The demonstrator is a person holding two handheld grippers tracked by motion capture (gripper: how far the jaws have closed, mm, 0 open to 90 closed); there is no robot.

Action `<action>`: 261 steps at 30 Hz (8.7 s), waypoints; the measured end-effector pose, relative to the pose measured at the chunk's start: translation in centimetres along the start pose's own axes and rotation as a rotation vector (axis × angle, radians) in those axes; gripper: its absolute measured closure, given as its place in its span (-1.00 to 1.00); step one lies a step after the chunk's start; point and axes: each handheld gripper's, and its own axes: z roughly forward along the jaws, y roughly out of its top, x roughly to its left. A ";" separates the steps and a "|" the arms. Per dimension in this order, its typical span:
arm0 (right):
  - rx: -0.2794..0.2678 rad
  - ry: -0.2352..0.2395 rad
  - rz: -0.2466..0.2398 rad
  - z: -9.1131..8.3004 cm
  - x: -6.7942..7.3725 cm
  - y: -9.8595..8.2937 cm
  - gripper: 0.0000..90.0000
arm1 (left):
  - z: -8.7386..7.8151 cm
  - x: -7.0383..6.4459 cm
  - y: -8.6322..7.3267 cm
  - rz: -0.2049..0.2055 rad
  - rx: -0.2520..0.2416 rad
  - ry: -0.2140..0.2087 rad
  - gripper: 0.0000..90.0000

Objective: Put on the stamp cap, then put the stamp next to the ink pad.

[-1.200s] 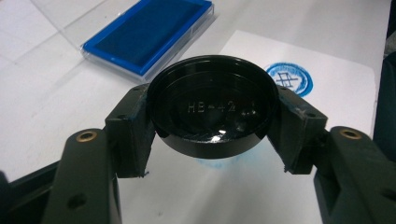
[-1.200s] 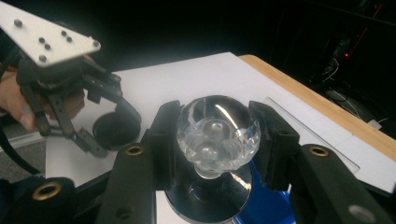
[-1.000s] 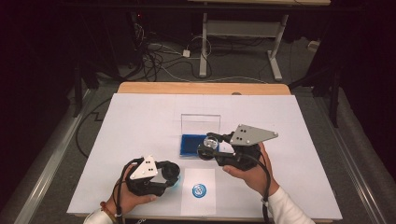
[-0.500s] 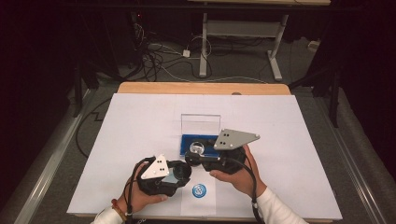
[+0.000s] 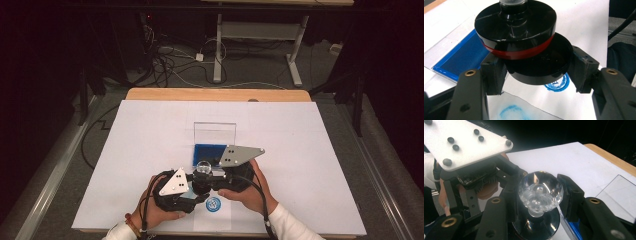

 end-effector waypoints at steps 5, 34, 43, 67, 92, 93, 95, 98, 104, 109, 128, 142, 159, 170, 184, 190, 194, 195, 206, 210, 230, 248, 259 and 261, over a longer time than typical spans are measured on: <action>0.005 0.021 -0.006 0.0 0.4 -0.1 0.26 | 0.0 0.2 -0.1 -0.010 -0.001 0.004 -0.20; 0.034 0.044 0.015 0.7 0.5 -1.4 0.26 | 0.1 -0.2 -0.3 0.025 0.041 0.051 -0.19; 0.026 0.036 0.024 0.7 0.5 -1.6 0.26 | 0.0 -0.3 -0.4 0.024 0.032 0.062 -0.19; 0.018 0.047 0.061 0.4 0.3 -2.0 0.27 | -0.4 -0.4 -0.8 0.033 0.006 0.062 -0.19; 0.054 0.038 0.085 1.1 0.3 -2.5 0.26 | 0.6 0.0 -1.6 0.002 0.017 0.016 -0.21; 0.055 0.040 0.083 1.1 0.3 -2.5 0.26 | 0.6 0.0 -1.6 0.001 0.016 0.015 -0.21; 0.055 0.037 0.078 1.1 0.4 -2.5 0.26 | 0.6 0.0 -1.6 -0.005 0.012 0.015 -0.21; 0.056 0.032 0.071 1.2 0.5 -2.4 0.26 | 0.7 0.0 -1.7 -0.010 0.013 0.014 -0.22; 0.053 0.025 0.054 1.0 0.6 -2.3 0.26 | 0.8 0.3 -1.7 -0.025 0.004 -0.002 -0.27; 0.055 0.028 0.048 1.0 0.7 -2.3 0.26 | 0.9 0.1 -1.7 -0.020 0.011 0.004 -0.26; 0.031 0.013 0.031 0.6 0.8 -2.0 0.26 | 1.2 0.1 -1.6 -0.030 0.039 0.027 -0.41; 0.022 -0.002 0.028 0.0 0.5 -1.7 0.26 | 2.1 0.0 -1.8 -0.031 0.080 0.040 -0.58; 0.013 -0.041 0.008 -2.0 -0.2 -1.5 0.26 | -0.8 1.2 -3.0 -0.001 0.013 0.104 -0.60; -0.004 -0.082 0.014 -3.8 -1.2 -1.5 0.26 | -2.8 2.2 -3.9 -0.010 0.002 0.162 -0.63; 0.009 -0.124 0.020 -4.5 -2.2 -1.7 0.26 | -5.2 3.6 -6.4 -0.049 0.017 0.219 -0.63; 0.008 -0.155 0.018 -5.1 -2.6 -1.7 0.26 | -5.7 3.4 -7.4 -0.055 0.035 0.229 -0.63; 0.005 -0.164 0.020 -5.5 -3.0 -1.6 0.26 | -6.0 3.5 -7.9 -0.063 0.044 0.234 -0.63; 0.005 -0.166 0.023 -5.6 -3.0 -1.6 0.26 | -6.1 3.5 -8.0 -0.069 0.045 0.234 -0.63; 0.003 -0.202 0.032 -6.4 -3.8 -1.6 0.26 | -6.8 3.6 -9.4 -0.101 0.073 0.239 -0.63; 0.014 -0.218 0.039 -6.6 -4.2 -1.5 0.26 | -7.2 3.4 -9.6 -0.113 0.066 0.247 -0.63; 0.086 -0.290 0.069 -5.8 -7.5 -2.1 0.26 | -7.1 3.1 -9.8 -0.128 0.074 0.247 -0.63; 0.199 -0.355 0.129 -3.6 -10.6 -4.9 0.26 | -6.9 3.1 -9.7 -0.120 0.080 0.241 -0.63; 0.251 -0.360 0.160 -2.5 -11.3 -6.6 0.26 | -6.8 3.1 -9.7 -0.117 0.084 0.235 -0.63; 0.259 -0.358 0.161 -2.4 -11.4 -6.8 0.26 | -6.8 3.1 -9.7 -0.116 0.086 0.236 -0.63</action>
